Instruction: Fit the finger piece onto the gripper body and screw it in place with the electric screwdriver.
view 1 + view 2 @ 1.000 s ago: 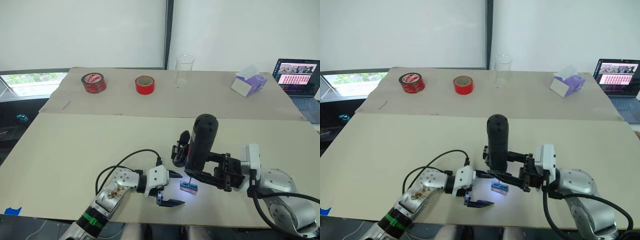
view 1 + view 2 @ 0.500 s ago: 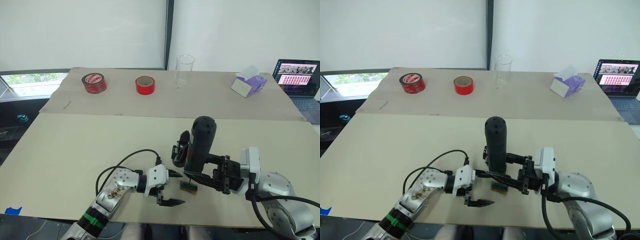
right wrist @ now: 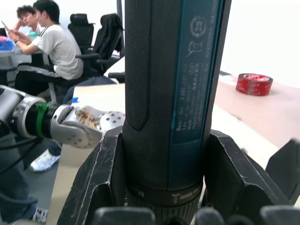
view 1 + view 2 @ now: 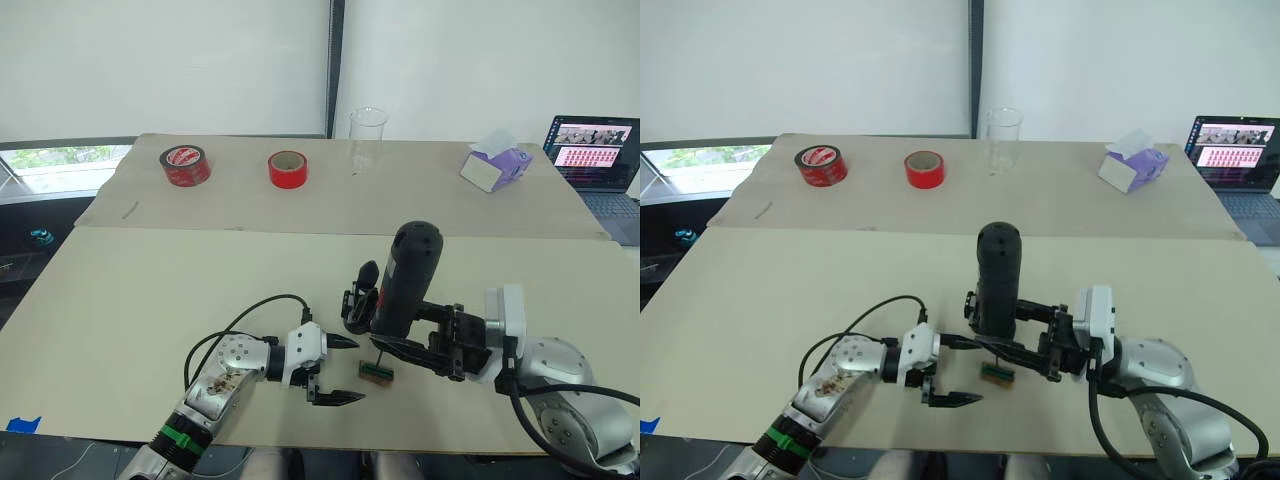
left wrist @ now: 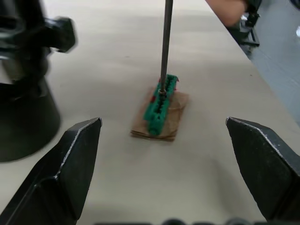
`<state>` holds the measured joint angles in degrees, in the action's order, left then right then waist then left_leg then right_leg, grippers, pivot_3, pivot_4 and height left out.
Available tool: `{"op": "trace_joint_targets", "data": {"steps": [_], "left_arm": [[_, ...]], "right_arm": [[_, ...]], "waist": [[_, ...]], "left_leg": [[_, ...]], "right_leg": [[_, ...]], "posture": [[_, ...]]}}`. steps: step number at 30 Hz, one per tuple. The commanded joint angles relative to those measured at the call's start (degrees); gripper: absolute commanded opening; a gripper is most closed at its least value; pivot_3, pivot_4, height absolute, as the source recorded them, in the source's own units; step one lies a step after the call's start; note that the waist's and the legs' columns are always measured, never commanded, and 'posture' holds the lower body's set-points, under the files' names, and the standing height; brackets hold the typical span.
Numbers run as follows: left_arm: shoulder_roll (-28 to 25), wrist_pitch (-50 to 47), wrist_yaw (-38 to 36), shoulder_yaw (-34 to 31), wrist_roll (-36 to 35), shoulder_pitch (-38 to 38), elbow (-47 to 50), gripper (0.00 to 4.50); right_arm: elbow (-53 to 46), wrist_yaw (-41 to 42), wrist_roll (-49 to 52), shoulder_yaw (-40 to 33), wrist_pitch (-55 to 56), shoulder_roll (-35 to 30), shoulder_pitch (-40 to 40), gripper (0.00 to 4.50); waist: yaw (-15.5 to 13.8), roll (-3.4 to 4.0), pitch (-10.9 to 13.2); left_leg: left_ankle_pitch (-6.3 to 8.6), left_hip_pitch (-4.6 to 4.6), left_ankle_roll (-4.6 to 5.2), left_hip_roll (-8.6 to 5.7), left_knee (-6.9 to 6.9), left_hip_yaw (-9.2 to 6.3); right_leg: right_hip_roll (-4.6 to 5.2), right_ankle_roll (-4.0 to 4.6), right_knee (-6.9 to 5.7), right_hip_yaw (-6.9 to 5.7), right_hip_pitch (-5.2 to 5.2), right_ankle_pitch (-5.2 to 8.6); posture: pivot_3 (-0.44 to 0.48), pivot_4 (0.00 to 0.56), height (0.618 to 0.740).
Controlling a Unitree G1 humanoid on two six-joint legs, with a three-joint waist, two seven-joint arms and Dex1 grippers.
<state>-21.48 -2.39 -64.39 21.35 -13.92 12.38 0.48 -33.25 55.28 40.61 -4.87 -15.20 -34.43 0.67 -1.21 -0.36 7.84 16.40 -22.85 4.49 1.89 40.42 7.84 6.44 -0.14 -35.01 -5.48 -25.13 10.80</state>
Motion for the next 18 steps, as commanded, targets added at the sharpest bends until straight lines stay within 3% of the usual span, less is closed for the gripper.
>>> {"op": "trace_joint_targets", "data": {"steps": [1,9,18], "left_arm": [[0.07,0.13,-0.79,-1.91,-3.51,-0.36,3.83,4.47],[-2.38,-4.75,-2.97,-5.49,-10.77,0.06,9.99,4.47],[-6.97,-6.56,-6.49,-10.59,-15.57,-0.79,10.40,4.47]], "right_arm": [[-3.90,-1.33,3.82,-2.85,-0.64,-0.73,-1.49,1.91],[-6.58,-3.37,7.68,-5.26,-2.97,-3.13,-2.52,1.91],[-8.25,-6.32,12.20,-9.71,-5.07,-5.71,-4.32,1.91]], "waist": [[-0.09,-0.01,0.01],[-0.01,-0.03,0.02],[0.16,-0.05,0.04]], "left_leg": [[0.00,0.00,0.00,0.00,0.00,-0.01],[0.00,0.00,0.00,-0.02,0.00,0.00],[-0.01,0.00,-0.02,-0.01,0.00,0.00]], "right_leg": [[0.01,0.00,0.00,0.00,0.01,0.00],[-0.01,-0.06,0.00,0.01,0.02,0.03],[-0.06,-0.16,0.00,0.00,0.01,0.09]], "posture": [[0.000,0.150,0.740],[0.000,0.150,0.740],[0.000,0.150,0.740]]}}
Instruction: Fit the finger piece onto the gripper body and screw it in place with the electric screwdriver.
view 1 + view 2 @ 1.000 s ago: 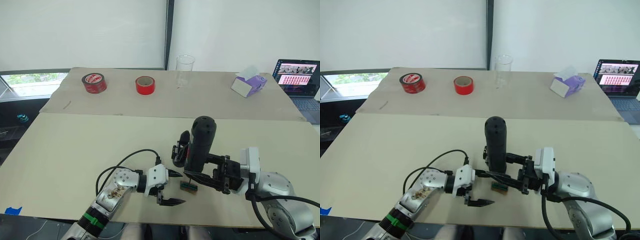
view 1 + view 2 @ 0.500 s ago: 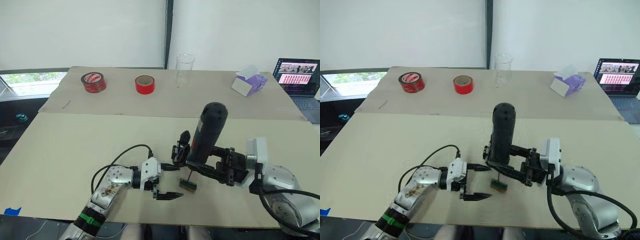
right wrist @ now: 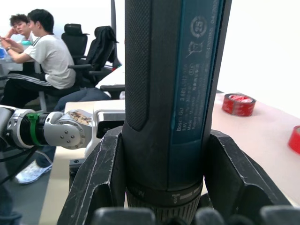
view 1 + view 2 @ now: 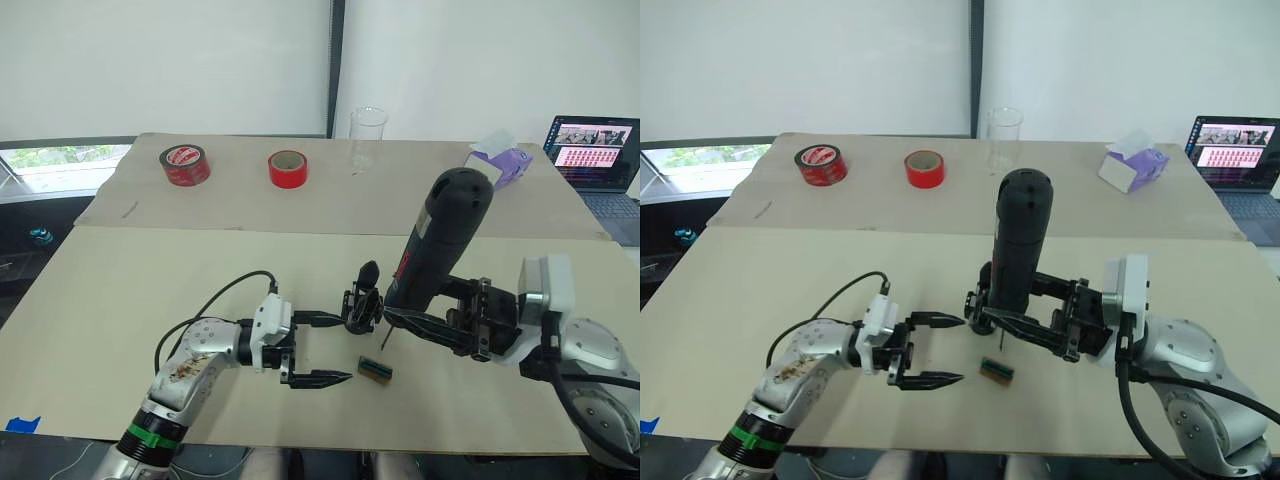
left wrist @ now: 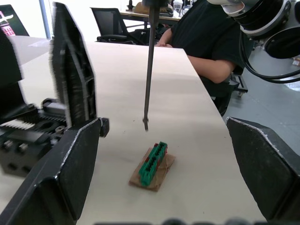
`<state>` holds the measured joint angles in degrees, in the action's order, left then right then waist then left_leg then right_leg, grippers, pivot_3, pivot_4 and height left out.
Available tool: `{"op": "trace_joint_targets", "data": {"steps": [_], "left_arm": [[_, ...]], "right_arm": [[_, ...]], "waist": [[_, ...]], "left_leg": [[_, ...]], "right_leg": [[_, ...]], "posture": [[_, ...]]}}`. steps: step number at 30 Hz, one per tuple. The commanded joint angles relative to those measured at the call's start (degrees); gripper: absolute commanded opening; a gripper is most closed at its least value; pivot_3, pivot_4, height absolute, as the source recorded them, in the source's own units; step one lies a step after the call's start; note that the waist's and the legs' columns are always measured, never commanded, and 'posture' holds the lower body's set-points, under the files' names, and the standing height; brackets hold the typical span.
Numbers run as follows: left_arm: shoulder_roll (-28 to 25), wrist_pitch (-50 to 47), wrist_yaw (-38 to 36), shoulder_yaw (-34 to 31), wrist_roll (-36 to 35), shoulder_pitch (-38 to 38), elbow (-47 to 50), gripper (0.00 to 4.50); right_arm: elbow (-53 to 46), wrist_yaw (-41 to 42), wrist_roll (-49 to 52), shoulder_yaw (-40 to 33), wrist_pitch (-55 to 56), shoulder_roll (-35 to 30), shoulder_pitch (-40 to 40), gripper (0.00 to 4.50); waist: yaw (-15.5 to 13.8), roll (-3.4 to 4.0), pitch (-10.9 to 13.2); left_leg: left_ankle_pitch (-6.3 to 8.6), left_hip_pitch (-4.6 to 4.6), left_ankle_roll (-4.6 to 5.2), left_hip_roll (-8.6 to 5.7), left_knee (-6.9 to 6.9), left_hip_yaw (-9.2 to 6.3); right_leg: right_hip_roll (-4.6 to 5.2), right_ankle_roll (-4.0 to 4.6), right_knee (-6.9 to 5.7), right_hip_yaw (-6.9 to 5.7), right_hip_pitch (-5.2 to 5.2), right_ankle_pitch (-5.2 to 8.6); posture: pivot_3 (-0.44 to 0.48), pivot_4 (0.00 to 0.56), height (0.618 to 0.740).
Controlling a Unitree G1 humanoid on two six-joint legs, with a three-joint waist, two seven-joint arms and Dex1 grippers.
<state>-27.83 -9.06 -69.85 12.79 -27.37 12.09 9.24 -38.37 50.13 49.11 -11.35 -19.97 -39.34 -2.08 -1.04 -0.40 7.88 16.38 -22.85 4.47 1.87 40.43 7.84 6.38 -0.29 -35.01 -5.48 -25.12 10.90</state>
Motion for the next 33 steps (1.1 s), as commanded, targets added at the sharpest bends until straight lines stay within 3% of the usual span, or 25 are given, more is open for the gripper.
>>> {"op": "trace_joint_targets", "data": {"steps": [1,10,14,21,33], "left_arm": [[-0.71,0.25,-1.06,-2.56,-2.35,-0.69,1.55,4.47],[0.41,-2.05,2.59,-7.71,-5.92,-2.13,0.71,4.47],[0.84,-1.38,5.53,-6.33,-0.23,-0.89,-4.60,4.47],[5.34,9.58,11.79,-1.99,12.54,2.78,-16.31,4.47],[14.36,14.68,12.37,3.15,18.43,9.49,-29.22,4.47]], "right_arm": [[-3.34,-1.53,4.15,-3.63,-0.50,-1.01,-1.63,1.91],[-5.09,-5.86,8.39,-7.22,-2.11,-2.42,-1.61,1.91],[-5.22,-6.46,7.77,-7.72,-2.20,-2.46,-1.27,1.91],[-4.95,-6.34,6.89,-8.65,-1.75,-2.67,-0.21,1.91],[-4.99,-6.79,5.80,-9.99,-1.53,-2.56,1.42,1.91]], "waist": [[0.01,0.00,0.00],[0.00,-0.09,0.06],[0.01,-0.09,0.06],[-0.38,-0.14,0.09],[-1.20,-0.19,0.12]], "left_leg": [[0.00,0.00,0.00,-0.01,0.00,0.01],[0.00,0.00,-0.01,-0.01,0.00,0.00],[-0.01,0.00,-0.01,-0.02,0.00,0.03],[0.01,-0.02,0.02,-0.06,0.00,0.03],[-0.03,-0.01,0.10,-0.07,0.02,0.03]], "right_leg": [[0.01,0.00,0.01,0.00,0.00,0.00],[0.02,0.01,0.01,0.03,0.02,-0.01],[0.00,0.00,-0.01,0.02,0.01,-0.01],[0.01,0.15,0.03,0.01,0.03,-0.13],[0.07,0.12,0.03,0.00,0.07,-0.16]], "posture": [[0.000,0.150,0.740],[0.000,0.150,0.740],[0.000,0.150,0.740],[0.000,0.150,0.740],[0.000,0.150,0.740]]}}
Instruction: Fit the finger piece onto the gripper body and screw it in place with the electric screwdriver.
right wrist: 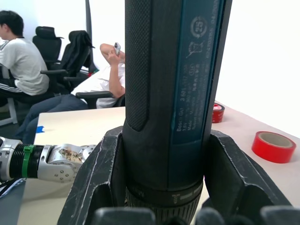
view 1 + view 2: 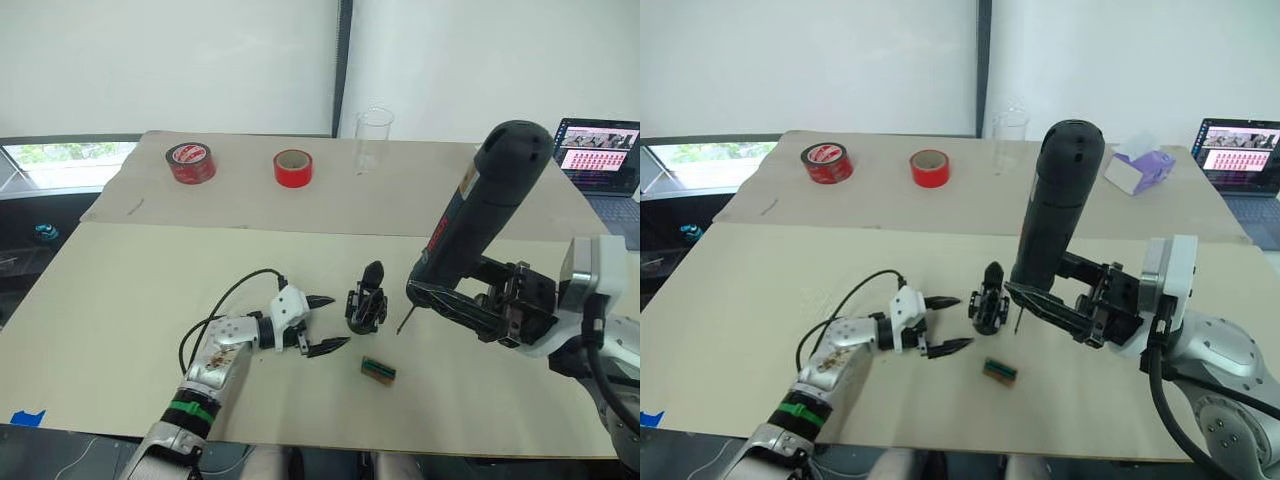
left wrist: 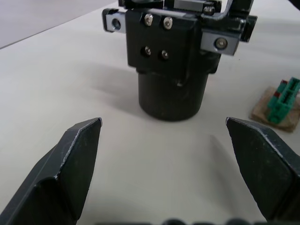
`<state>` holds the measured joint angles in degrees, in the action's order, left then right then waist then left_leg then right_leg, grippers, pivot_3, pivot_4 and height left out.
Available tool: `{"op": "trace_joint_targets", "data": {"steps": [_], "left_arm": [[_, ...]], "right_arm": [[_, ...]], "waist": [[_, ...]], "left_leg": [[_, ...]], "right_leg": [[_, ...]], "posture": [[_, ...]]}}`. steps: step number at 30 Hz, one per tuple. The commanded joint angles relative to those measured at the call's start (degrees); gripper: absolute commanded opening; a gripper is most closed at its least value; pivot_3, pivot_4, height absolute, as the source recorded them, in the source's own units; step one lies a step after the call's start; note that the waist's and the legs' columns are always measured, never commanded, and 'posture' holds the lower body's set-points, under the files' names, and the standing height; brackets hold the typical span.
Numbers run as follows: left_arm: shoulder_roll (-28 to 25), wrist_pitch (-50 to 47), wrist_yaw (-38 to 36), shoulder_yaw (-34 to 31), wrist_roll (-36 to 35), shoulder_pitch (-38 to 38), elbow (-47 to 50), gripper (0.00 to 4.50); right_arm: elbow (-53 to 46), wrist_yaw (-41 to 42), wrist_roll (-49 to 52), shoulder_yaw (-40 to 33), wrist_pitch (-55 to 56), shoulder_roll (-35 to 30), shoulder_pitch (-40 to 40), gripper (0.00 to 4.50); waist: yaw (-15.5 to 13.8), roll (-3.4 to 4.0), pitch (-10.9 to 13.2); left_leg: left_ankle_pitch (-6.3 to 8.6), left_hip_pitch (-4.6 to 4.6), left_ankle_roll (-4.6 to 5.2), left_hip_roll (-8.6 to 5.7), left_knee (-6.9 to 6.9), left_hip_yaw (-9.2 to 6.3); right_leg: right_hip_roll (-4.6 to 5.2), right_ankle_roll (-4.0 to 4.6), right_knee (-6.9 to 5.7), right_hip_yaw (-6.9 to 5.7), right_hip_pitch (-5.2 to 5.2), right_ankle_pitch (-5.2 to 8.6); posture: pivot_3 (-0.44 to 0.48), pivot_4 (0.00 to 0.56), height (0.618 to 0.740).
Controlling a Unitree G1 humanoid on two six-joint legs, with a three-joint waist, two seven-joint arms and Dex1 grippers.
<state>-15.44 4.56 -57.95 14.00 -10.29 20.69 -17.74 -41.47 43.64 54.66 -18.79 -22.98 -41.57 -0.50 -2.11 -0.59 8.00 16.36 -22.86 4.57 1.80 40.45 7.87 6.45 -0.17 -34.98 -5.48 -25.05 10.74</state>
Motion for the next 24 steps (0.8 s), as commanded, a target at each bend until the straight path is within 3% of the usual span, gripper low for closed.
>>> {"op": "trace_joint_targets", "data": {"steps": [1,24], "left_arm": [[2.93,1.24,0.60,2.21,1.52,1.29,-2.84,4.47],[6.76,0.18,0.34,4.12,4.66,6.64,-7.50,4.47]], "right_arm": [[-1.80,-0.55,0.28,-2.54,1.44,-0.19,-0.20,1.91],[-2.26,-0.49,-2.64,-1.76,2.45,1.02,1.70,1.91]], "waist": [[-0.26,0.00,0.00],[-0.26,-0.01,0.01]], "left_leg": [[0.00,-0.01,0.01,-0.01,0.00,0.00],[0.14,-0.25,0.31,-0.04,0.41,-0.06]], "right_leg": [[0.01,-0.01,0.00,0.00,0.00,0.00],[0.05,-0.15,0.02,-0.03,-0.01,-0.08]], "posture": [[0.000,0.150,0.740],[0.000,0.150,0.740]]}}
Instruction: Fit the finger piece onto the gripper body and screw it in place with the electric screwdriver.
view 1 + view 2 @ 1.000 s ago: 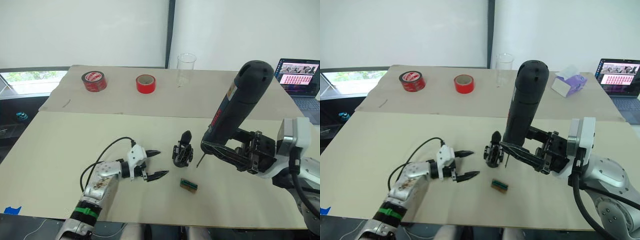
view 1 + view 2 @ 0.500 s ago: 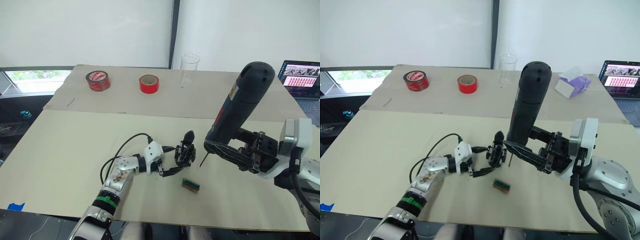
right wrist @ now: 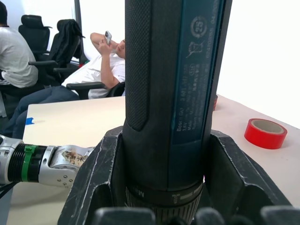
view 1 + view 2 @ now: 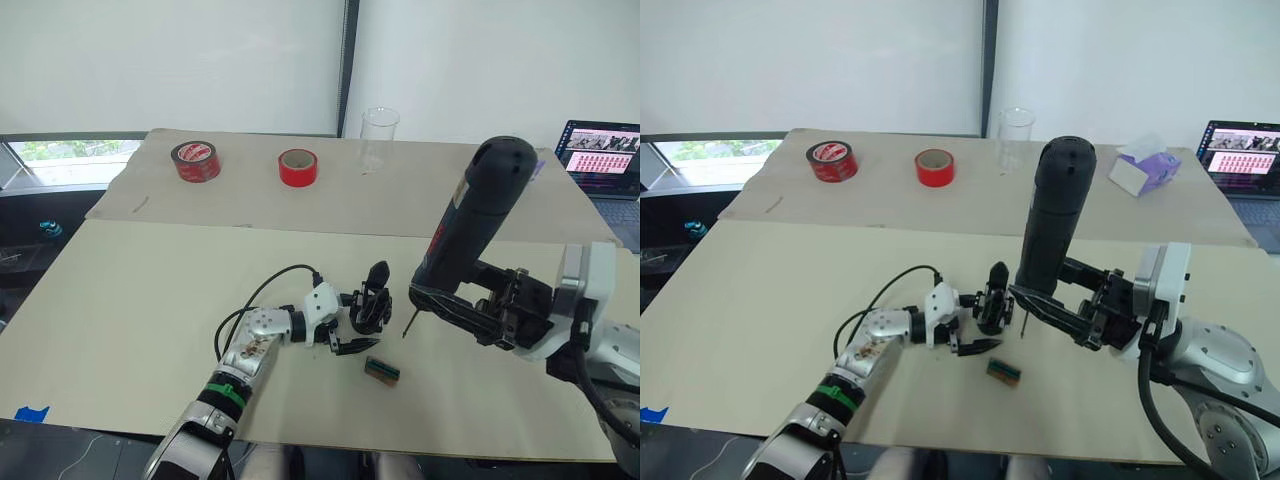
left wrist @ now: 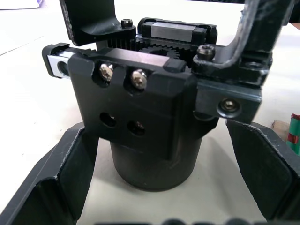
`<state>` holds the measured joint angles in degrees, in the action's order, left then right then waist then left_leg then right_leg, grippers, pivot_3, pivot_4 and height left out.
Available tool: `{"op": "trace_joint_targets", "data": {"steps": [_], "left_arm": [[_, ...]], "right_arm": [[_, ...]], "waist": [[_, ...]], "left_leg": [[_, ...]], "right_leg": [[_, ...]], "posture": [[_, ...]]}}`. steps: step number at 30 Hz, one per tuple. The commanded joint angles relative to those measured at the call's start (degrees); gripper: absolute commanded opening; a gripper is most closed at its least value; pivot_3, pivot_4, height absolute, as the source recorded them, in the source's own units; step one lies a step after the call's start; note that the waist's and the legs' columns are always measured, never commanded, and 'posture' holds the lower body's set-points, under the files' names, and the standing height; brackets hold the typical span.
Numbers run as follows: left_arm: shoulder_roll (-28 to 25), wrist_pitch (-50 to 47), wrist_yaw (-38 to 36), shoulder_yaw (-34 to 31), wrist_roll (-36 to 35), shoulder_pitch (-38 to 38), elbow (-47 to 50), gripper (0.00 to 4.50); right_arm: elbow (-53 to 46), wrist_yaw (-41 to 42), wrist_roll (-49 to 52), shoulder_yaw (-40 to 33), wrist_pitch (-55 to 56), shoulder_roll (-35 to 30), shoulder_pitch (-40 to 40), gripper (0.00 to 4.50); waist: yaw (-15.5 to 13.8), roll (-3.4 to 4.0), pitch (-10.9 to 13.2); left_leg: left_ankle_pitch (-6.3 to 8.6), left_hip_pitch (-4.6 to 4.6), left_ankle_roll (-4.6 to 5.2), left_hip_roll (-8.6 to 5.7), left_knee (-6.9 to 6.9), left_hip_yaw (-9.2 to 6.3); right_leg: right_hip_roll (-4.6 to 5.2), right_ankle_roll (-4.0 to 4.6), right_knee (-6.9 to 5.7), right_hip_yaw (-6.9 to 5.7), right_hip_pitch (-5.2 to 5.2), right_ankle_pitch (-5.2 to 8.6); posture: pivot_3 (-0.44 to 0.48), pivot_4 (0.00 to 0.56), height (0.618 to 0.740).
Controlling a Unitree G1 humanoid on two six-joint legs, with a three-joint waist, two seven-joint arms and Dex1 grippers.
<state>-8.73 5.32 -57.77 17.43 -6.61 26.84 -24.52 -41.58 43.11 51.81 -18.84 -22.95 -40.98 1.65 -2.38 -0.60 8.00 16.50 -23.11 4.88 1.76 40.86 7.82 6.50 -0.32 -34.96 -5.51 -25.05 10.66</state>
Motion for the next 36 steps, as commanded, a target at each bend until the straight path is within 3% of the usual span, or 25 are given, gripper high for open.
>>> {"op": "trace_joint_targets", "data": {"steps": [1,4,7,22,28,33,36], "left_arm": [[-0.16,-0.63,0.20,0.69,1.14,0.54,-0.87,4.47],[-0.96,-0.63,0.50,0.19,1.45,0.76,-2.11,3.61],[-1.57,1.20,-0.73,0.17,1.46,1.17,-4.24,2.27],[-2.12,16.15,-17.25,-1.97,0.19,13.81,-27.14,2.29],[-1.28,21.39,-17.37,-2.54,1.99,17.27,-34.36,2.29],[-0.75,20.23,-15.73,-3.99,1.92,18.27,-36.68,2.29],[-1.22,19.41,-14.91,-5.30,1.38,18.13,-36.39,3.73]], "right_arm": [[-2.12,0.15,0.13,-1.77,2.45,0.49,-0.40,1.91],[-1.94,0.80,-0.16,-2.29,2.69,0.53,0.19,1.91],[-1.84,1.14,-0.38,-2.57,2.79,0.51,0.35,1.91],[0.51,3.32,0.06,-3.30,2.05,-1.41,-4.34,1.91],[1.23,4.21,0.54,-4.06,1.43,-2.64,-5.03,1.91],[0.83,4.21,0.99,-4.38,1.07,-2.66,-4.49,1.91],[0.74,3.79,1.12,-4.21,0.97,-2.40,-4.55,1.91]], "waist": [[0.00,0.00,0.00],[-0.01,0.00,0.00],[0.11,0.00,0.00],[0.45,-0.04,0.03],[1.06,-0.13,0.07],[1.17,-0.13,0.07],[1.23,-0.13,0.07]], "left_leg": [[0.00,0.00,0.00,0.00,0.00,0.00],[0.00,0.01,0.00,0.00,0.01,0.00],[0.00,0.01,0.00,0.01,0.00,-0.01],[0.00,-0.05,0.00,0.02,0.01,0.02],[0.00,-0.04,-0.01,0.03,0.02,0.01],[0.00,-0.03,0.00,0.02,0.08,-0.01],[0.00,-0.03,0.00,0.03,0.10,-0.01]], "right_leg": [[0.00,0.00,0.00,0.00,0.00,0.00],[0.00,-0.01,0.00,0.00,0.01,0.00],[0.00,-0.02,0.00,0.00,0.01,0.00],[-0.06,0.03,0.00,-0.05,-0.08,-0.03],[-0.05,0.03,-0.01,-0.08,-0.05,-0.04],[-0.03,-0.02,-0.01,-0.07,-0.01,-0.06],[-0.03,-0.07,-0.02,-0.06,0.00,-0.06]], "posture": [[0.000,0.150,0.740],[0.000,0.150,0.740],[0.000,0.150,0.740],[0.000,0.150,0.740],[0.000,0.150,0.740],[0.000,0.150,0.740],[0.000,0.150,0.740]]}}
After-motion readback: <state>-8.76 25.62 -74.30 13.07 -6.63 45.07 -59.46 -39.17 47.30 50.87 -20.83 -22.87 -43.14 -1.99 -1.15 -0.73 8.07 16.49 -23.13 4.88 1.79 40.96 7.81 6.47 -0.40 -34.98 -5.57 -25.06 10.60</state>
